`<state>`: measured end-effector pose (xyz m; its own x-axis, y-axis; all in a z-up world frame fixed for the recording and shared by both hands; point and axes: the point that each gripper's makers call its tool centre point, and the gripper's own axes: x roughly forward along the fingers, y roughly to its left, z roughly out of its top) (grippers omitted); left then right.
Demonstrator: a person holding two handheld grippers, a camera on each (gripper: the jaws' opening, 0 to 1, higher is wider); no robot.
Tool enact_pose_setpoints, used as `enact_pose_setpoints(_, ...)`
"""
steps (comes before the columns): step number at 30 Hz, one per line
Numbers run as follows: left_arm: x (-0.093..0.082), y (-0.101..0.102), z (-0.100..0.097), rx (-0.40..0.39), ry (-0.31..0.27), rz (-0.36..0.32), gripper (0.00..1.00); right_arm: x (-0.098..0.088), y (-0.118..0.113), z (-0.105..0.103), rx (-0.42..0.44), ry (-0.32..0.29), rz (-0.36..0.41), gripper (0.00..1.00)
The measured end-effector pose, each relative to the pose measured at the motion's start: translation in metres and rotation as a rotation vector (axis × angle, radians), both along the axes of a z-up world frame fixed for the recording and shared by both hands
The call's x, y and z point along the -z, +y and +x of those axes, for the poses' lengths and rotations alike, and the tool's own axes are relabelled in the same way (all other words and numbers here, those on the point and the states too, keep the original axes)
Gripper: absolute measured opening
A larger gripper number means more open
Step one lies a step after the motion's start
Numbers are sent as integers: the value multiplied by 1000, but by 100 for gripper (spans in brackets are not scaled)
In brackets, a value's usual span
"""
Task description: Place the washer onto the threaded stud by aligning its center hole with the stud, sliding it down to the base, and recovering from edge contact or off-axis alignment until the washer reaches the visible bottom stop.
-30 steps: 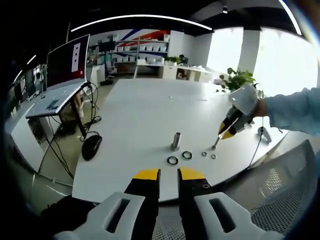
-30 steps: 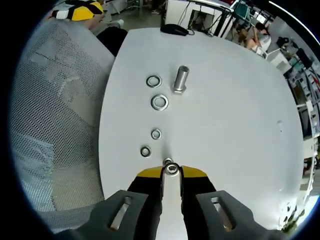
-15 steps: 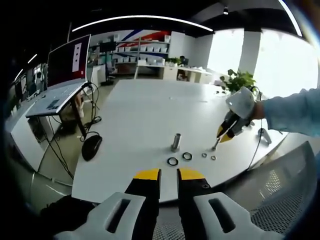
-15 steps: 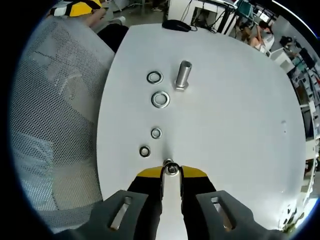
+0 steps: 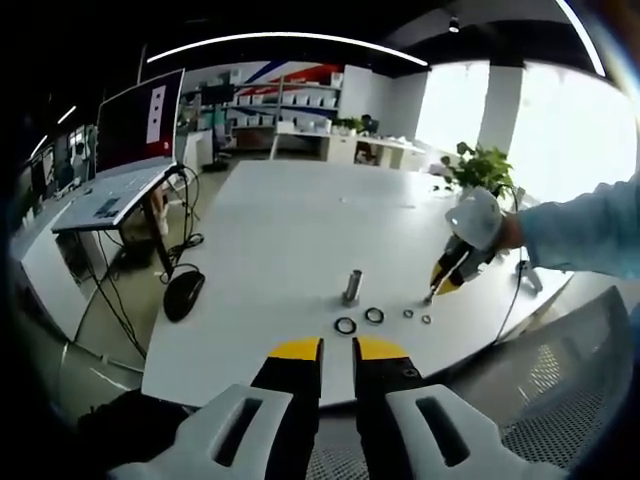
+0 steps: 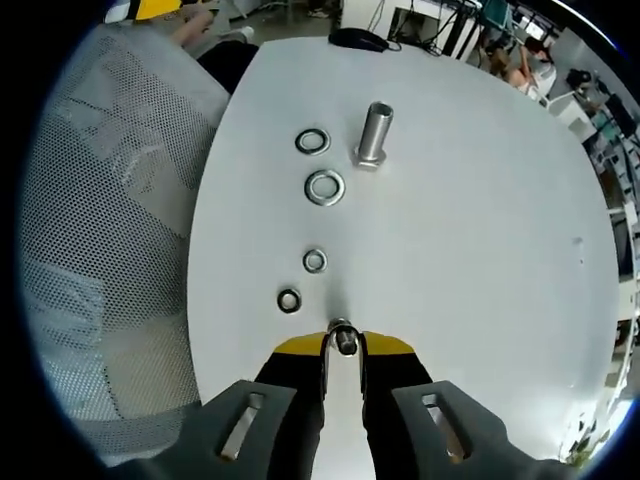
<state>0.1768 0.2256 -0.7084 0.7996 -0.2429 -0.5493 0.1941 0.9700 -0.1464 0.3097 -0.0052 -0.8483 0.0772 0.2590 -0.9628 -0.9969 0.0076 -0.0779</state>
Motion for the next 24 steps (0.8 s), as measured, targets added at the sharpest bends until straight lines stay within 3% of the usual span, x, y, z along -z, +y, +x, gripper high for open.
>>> enact_pose_setpoints(24, -1, 2, 1, -11, -3, -11, 8, 21, 1, 1, 6, 41, -5, 13)
